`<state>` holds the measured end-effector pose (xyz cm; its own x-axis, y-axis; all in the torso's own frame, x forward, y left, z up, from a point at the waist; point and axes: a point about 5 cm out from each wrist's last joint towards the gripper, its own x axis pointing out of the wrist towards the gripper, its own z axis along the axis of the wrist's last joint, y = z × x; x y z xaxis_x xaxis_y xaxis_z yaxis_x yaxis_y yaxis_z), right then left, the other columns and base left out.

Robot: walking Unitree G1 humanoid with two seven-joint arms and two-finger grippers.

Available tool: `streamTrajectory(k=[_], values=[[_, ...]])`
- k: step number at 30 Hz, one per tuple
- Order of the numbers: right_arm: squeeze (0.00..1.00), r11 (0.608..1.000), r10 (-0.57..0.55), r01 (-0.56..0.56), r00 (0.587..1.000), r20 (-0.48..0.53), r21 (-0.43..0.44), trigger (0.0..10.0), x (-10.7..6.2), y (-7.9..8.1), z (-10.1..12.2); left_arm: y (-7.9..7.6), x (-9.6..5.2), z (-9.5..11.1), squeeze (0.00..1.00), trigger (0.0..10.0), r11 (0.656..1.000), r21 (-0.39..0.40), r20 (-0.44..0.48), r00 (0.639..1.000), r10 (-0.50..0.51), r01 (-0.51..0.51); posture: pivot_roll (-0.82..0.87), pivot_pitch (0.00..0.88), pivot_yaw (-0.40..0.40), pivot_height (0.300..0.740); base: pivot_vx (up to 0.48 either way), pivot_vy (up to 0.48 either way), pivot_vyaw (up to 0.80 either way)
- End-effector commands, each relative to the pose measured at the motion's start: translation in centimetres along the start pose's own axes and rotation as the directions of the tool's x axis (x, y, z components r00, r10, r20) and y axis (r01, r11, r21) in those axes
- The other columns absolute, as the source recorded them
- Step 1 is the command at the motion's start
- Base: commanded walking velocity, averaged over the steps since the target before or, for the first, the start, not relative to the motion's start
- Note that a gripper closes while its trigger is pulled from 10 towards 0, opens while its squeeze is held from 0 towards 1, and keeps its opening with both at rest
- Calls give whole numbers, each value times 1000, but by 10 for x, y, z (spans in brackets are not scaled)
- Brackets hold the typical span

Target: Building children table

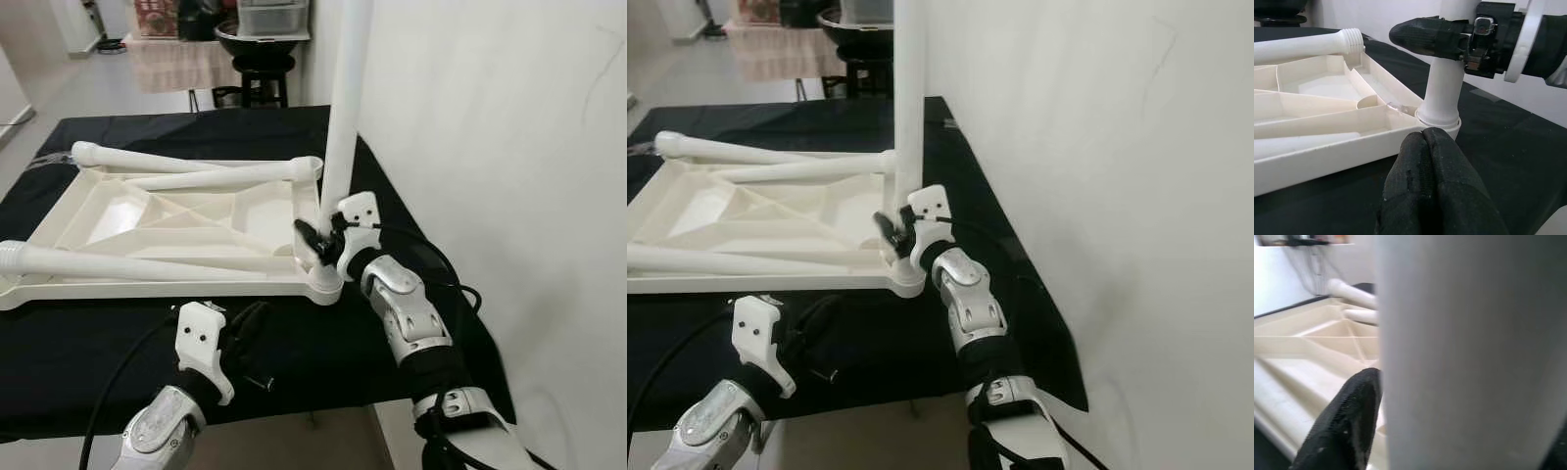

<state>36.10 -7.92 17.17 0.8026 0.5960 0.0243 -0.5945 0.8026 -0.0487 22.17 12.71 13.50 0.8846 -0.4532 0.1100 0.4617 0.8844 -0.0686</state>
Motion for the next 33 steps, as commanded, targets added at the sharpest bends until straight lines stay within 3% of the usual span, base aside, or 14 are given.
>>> streamTrajectory(k=[1,2,6,7,8,9,11,18,19,28,30,33], values=[[1000,999,49,-49,999,5,13,10000,-1,4,2,0,0,-1,0,10000,1000,3,-11,1000,-1,1,9,52,-56,740,0,0,0],[1000,985,174,-174,985,12,8,10000,-3,-3,7,-1,1,-1,0,10000,1000,2,-9,1000,-1,1,12,50,-59,740,0,0,0],[1000,971,240,-240,971,0,-15,10000,-3,-9,8,-1,1,-1,0,10000,1000,1,-8,1000,0,0,17,48,-65,740,0,0,0],[733,935,350,-353,935,-58,-40,10000,-3,-19,7,-1,1,-1,0,10000,1000,0,-7,1000,1,-1,23,47,-69,740,0,0,0],[733,935,350,-353,935,-58,-40,10000,-3,-19,7,-1,1,-1,0,10000,1000,0,-7,1000,1,-1,23,47,-69,740,0,0,0],[0,919,387,-391,918,-86,-44,10000,-4,-23,6,-1,1,-1,0,10000,1000,0,-7,1000,1,-1,25,48,-69,740,0,0,0],[0,897,438,-442,893,-108,-16,10000,-4,-28,6,-1,1,-1,0,10000,1000,-1,-7,1000,0,0,32,49,-68,740,0,0,0],[0,884,465,-467,877,-118,13,10000,-3,-31,8,-2,0,0,0,10000,1000,0,-7,1000,-1,1,34,50,-69,740,0,0,0],[0,869,495,-493,861,-117,44,0,-4,-30,8,-2,0,0,0,10000,1000,0,-7,1000,-1,1,36,54,-69,740,0,0,0],[0,852,522,-518,850,-67,76,0,-8,-34,8,-3,-1,2,0,10000,1000,-3,-5,1000,-3,2,25,58,-65,740,0,0,0],[0,858,512,-508,858,-52,70,0,-11,-39,9,-3,0,2,0,10000,1000,-3,-5,1000,-3,3,26,58,-66,740,0,0,0],[0,899,438,-436,898,-50,53,0,-17,-49,10,-3,-1,2,0,10000,1000,-2,-4,1000,-2,2,23,61,-67,740,0,0,0]])
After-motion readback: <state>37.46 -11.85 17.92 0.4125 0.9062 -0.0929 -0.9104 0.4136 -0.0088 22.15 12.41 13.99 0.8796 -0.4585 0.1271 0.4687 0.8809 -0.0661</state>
